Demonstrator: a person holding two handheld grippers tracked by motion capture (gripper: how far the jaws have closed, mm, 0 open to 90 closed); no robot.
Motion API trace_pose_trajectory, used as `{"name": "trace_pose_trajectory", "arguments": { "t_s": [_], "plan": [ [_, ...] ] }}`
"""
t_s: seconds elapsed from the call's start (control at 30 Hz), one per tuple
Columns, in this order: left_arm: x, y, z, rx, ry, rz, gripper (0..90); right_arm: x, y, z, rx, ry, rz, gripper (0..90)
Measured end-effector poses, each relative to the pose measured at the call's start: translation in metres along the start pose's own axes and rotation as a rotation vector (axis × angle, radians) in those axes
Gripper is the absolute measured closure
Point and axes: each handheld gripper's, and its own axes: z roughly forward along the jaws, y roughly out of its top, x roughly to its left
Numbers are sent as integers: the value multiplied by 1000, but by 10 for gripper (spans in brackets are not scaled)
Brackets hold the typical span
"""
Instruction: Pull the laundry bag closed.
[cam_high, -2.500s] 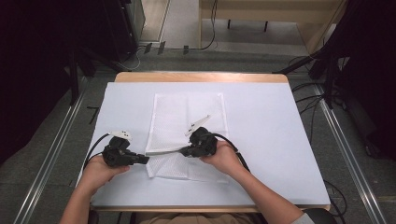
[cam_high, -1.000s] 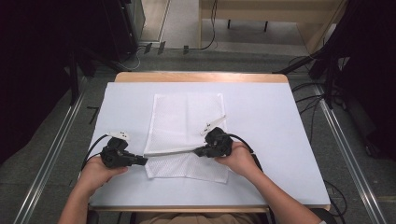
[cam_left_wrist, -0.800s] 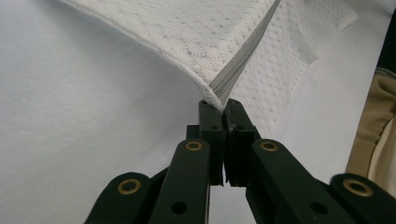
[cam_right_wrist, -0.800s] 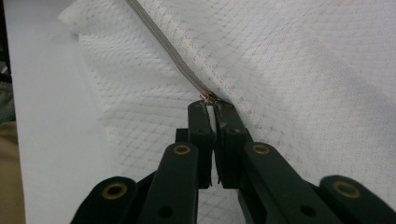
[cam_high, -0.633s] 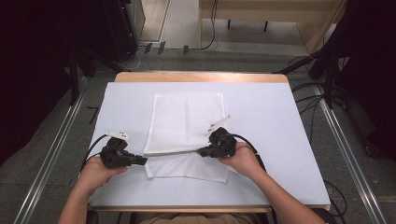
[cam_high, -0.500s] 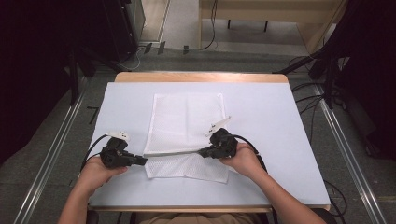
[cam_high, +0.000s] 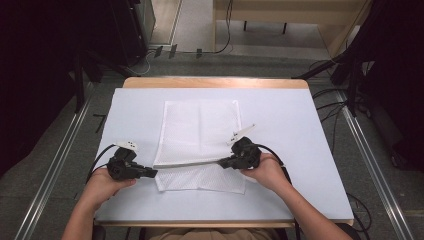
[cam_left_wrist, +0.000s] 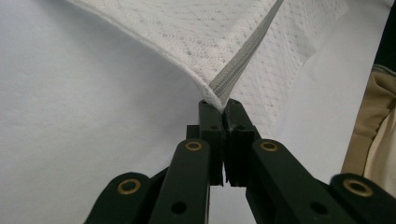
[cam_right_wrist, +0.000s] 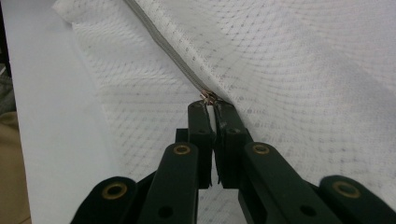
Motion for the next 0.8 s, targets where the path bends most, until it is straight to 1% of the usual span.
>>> {"name": "trace_pose_trajectory", "arguments": {
  "t_s": [0.03,0.07,0.1,0.17,0.23,0.3,0.4,0.47,0.5,0.53,0.6,0.67,0.7,0.8],
  "plan": [
    [0,0,0,-1,-4,-2,888,0,-1,-1,1,-3,5,880],
    [0,0,0,-3,0,2,888,-1,-2,-3,-3,0,0,880],
    [0,0,0,-2,-2,0,888,-1,-2,-4,-5,-1,9,880],
    [0,0,-1,0,0,0,888,-2,-4,-6,-4,-4,6,880],
    [0,0,-2,-9,4,-6,888,-3,-6,-7,-7,-4,10,880],
    [1,1,-2,-7,10,-6,889,-4,-8,-8,-5,-3,11,880],
    [0,0,-2,-7,3,-5,889,-3,-9,-8,-3,3,13,880],
    [0,0,-2,-5,4,-5,889,-3,-10,-9,-9,4,1,880],
    [0,0,-2,-8,-1,-3,889,-3,-10,-10,-2,0,7,880],
    [0,0,-2,0,3,-5,889,-3,-11,-11,-9,4,9,880],
    [0,0,-1,3,-2,-6,890,-4,-12,-12,-8,-1,7,880],
    [0,0,0,5,-15,-1,889,-6,-13,-13,-11,-1,11,880],
    [0,0,0,11,-9,3,889,-6,-13,-14,-6,0,21,880],
    [1,0,-2,-2,-9,-8,890,-8,-15,-16,-5,-1,22,880]
  ]
}}
